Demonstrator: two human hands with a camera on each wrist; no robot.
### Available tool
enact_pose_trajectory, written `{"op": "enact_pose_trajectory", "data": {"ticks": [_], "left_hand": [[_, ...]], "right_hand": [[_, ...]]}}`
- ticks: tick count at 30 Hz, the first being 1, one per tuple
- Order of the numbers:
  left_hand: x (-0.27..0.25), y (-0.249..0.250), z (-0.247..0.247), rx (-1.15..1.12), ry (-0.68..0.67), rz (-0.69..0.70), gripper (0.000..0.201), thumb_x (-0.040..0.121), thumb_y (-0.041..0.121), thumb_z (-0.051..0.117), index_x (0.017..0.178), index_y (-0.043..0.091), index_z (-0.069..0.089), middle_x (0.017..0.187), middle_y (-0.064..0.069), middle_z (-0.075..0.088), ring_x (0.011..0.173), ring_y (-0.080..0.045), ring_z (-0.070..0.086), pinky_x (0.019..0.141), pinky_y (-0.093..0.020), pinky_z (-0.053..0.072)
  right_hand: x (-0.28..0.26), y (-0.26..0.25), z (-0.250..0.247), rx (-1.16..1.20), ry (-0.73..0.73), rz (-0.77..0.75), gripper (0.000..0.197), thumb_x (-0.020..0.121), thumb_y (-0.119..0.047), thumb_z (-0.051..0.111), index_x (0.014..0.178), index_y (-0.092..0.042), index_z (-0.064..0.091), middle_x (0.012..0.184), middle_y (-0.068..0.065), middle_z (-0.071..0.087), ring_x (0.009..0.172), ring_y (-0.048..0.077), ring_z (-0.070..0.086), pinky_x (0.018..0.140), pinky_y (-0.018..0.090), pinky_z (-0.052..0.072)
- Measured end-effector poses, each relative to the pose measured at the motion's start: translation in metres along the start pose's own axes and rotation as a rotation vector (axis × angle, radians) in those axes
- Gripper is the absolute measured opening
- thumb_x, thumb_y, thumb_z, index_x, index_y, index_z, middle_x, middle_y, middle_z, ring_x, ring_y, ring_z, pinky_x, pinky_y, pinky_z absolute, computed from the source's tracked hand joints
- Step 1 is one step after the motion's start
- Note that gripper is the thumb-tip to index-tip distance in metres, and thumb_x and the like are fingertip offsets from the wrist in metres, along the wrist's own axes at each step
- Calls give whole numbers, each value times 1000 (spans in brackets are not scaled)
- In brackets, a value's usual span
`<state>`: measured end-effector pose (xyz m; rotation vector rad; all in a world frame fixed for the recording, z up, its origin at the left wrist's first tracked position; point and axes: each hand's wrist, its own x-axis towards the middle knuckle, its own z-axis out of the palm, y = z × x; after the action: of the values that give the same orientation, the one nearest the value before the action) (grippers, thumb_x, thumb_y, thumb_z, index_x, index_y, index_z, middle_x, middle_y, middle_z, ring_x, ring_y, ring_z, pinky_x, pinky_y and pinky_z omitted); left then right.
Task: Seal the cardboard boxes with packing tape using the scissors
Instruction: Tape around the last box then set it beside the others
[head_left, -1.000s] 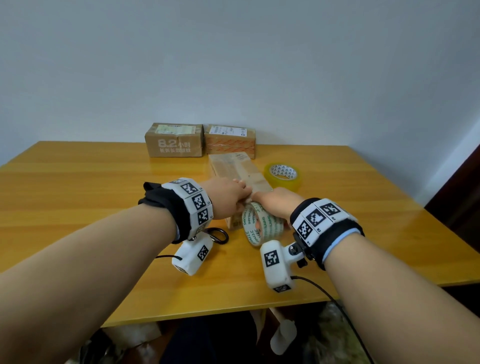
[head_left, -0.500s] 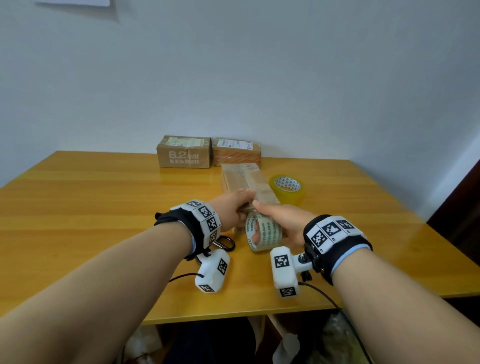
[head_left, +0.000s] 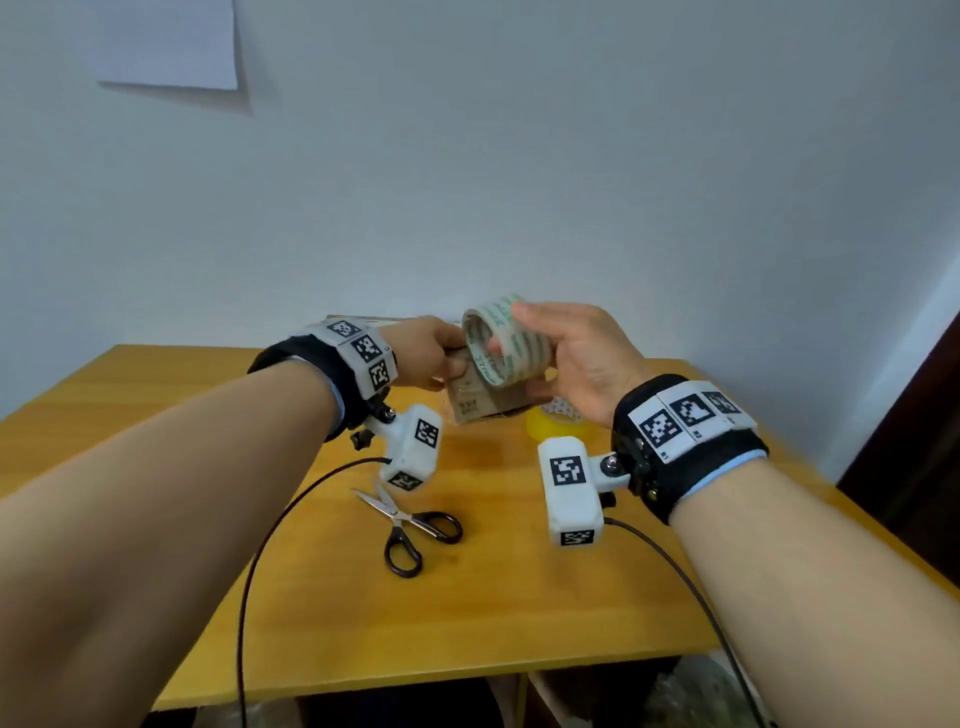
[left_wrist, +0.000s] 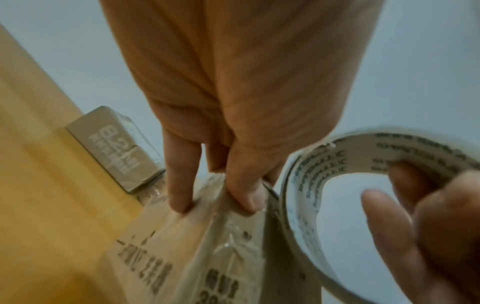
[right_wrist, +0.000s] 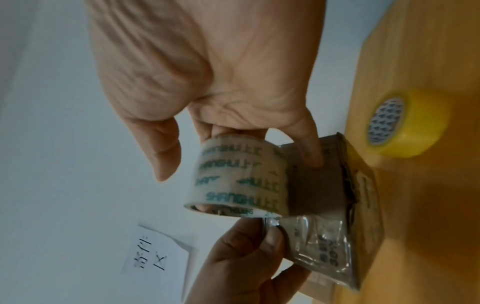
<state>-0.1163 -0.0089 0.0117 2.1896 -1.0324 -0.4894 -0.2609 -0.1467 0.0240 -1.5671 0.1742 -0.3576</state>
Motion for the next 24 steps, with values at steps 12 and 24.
{"op": "enact_pose_trajectory", "data": {"ticks": [12, 24], "left_hand": [[16, 7, -27, -140, -44, -78, 67, 84, 25, 72, 144, 21, 44, 130, -3, 63, 121, -23, 58, 106, -42, 45], [44, 7, 27, 124, 358, 62, 154, 40, 71, 76, 139, 34, -37, 141, -8, 47, 127, -31, 48, 101, -51, 46]], "right_hand": [[31, -10, 10, -39, 202, -12, 35, 96, -41, 65, 111, -10, 71, 106, 7, 77, 102, 21, 73, 88, 38, 60], [42, -10, 8, -92, 220, -7, 38, 101, -44, 55, 112, -11, 69, 109, 8, 75, 102, 20, 73, 93, 38, 58]]}}
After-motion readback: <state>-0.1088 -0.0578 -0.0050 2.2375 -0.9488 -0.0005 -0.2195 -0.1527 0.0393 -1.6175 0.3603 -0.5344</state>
